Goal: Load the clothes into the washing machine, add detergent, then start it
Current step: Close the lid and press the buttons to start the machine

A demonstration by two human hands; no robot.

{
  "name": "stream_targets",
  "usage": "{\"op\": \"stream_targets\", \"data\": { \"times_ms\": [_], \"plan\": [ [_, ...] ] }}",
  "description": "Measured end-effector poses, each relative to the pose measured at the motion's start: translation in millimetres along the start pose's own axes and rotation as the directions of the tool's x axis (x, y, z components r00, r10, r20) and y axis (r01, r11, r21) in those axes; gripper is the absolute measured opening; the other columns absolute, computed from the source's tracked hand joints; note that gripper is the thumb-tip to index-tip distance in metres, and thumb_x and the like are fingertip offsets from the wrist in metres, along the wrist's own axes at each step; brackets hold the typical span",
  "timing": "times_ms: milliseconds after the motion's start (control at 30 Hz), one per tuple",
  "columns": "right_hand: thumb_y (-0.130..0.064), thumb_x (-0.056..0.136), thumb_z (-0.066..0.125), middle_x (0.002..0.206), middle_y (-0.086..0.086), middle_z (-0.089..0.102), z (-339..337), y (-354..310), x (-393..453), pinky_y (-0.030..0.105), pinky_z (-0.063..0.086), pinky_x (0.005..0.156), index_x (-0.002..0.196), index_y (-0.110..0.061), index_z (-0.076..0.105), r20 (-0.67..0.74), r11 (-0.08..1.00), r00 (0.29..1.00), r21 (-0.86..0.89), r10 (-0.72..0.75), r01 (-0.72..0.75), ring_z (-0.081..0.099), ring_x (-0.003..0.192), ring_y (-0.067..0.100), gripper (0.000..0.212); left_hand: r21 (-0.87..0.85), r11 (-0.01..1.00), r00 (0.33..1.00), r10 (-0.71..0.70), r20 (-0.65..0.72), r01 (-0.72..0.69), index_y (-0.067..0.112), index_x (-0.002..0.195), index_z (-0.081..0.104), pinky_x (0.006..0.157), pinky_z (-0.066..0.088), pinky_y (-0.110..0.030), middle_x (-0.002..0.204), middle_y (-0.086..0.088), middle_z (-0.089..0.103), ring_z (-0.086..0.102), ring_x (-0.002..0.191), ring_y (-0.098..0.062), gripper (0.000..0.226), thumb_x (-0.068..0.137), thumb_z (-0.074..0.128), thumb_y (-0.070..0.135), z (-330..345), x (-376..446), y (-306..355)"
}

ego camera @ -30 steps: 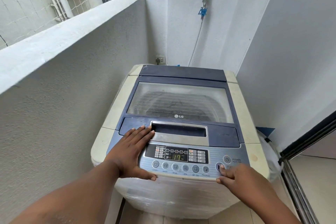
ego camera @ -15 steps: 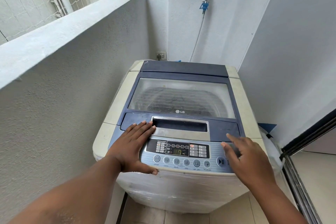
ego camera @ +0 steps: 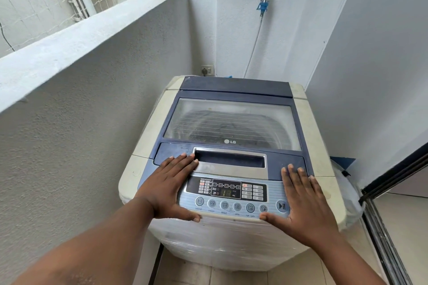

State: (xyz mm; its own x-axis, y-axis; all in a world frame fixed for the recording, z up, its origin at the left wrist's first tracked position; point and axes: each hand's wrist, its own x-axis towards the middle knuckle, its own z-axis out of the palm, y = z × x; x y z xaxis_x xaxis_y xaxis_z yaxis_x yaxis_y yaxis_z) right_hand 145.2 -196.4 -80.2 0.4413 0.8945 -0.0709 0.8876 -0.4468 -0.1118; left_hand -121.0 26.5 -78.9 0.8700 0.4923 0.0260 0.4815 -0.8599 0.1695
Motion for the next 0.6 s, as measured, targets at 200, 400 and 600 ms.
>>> {"op": "stream_targets", "data": {
  "times_ms": [200, 400, 600],
  "plan": [
    [-0.095, 0.068, 0.029, 0.16, 0.008, 0.014, -2.3, -1.3, -1.3, 0.038, 0.004, 0.116, 0.153, -0.011, 0.015, -0.008, 1.0, 1.0, 0.009, 0.006, -0.006, 0.003, 0.147, 0.019, 0.119, 0.001, 1.0, 1.0, -0.005, 0.005, 0.005, 0.023, 0.154, 0.014, 0.12, 0.002, -0.036, 0.161, 0.007, 0.007, 0.004, 0.149, -0.012, 0.131, 0.051, 0.046, 0.098, -0.6, -0.8, 1.5],
    [-0.095, 0.068, 0.028, 0.16, 0.007, 0.014, -1.2, 0.0, -0.5, 0.039, 0.005, 0.116, 0.153, -0.011, 0.016, -0.027, 1.0, 1.0, 0.006, 0.001, -0.001, 0.005, 0.147, 0.02, 0.12, -0.009, 1.0, 1.0, -0.011, 0.017, 0.011, 0.023, 0.154, 0.016, 0.12, 0.001, -0.035, 0.161, 0.007, 0.009, 0.004, 0.149, -0.011, 0.13, 0.051, 0.048, 0.097, -1.1, -0.1, 2.2],
    [-0.097, 0.066, 0.025, 0.16, 0.006, 0.009, 2.6, 1.7, 0.9, 0.039, 0.001, 0.117, 0.153, -0.012, 0.012, -0.053, 1.0, 0.998, -0.022, -0.02, 0.019, 0.007, 0.148, 0.024, 0.122, 0.02, 1.0, 0.999, -0.016, 0.044, 0.015, 0.023, 0.154, 0.01, 0.12, 0.002, -0.038, 0.161, 0.007, 0.004, -0.001, 0.149, -0.012, 0.132, 0.052, 0.047, 0.097, -0.9, 0.0, 2.3]
  ]
}}
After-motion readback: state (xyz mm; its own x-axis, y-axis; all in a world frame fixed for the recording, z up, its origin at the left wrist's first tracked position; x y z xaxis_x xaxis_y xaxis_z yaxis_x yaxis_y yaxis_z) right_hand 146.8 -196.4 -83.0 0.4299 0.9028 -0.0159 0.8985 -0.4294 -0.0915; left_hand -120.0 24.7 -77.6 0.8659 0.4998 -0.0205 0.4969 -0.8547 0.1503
